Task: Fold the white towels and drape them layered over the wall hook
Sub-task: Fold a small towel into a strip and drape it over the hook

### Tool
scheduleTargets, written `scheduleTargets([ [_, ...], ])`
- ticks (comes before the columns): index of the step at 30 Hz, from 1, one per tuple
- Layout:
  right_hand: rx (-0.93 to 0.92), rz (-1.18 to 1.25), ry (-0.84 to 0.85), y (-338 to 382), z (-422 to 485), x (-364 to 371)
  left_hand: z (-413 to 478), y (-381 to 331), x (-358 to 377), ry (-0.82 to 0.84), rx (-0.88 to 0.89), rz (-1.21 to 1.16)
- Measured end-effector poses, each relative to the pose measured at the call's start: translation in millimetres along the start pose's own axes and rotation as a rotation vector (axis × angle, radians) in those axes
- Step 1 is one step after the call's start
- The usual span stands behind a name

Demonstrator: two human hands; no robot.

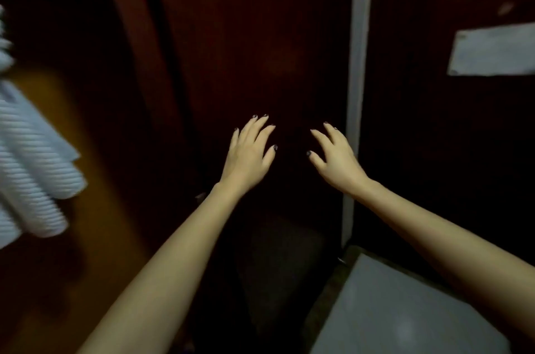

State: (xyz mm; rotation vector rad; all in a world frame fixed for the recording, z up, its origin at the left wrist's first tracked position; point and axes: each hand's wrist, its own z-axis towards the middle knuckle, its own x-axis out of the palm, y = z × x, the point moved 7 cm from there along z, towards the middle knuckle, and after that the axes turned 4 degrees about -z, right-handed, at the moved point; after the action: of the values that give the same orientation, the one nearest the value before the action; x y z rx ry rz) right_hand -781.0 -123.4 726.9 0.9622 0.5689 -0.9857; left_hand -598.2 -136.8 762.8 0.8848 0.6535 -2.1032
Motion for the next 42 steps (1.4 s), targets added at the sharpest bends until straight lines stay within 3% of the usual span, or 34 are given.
scheduleTargets([
  [4,0.204,-0.248,0.132,-133.8,-88.2,-33.4,6.2,-114.9,101.7,0.163,0.097,-0.19],
  [10,0.461,-0.46,0.294,-255.1,-221.4,-65.6,-25.2,-264.6,224.3,0.407,0.232,-0.382],
  [15,0.719,-0.486,0.391,-321.1,-336.7,-79.2,-78.5,-357.2,311.8,0.598,0.416,-0.428],
  [21,1.004,-0.439,0.411,-350.6,-463.8,-75.0,-165.6,-432.3,393.0,0.799,0.64,-0.458],
  [26,1.107,-0.47,0.401,-354.6,-551.7,-52.9,-249.2,-471.0,438.0,0.951,0.812,-0.487],
  [35,1.379,-0.338,0.342,-338.5,-707.8,3.6,-391.7,-489.8,479.1,1.171,0.96,-0.481],
  [42,1.495,-0.184,0.222,-340.2,-814.7,96.7,-531.8,-483.0,535.9,1.224,1.057,-0.466],
])
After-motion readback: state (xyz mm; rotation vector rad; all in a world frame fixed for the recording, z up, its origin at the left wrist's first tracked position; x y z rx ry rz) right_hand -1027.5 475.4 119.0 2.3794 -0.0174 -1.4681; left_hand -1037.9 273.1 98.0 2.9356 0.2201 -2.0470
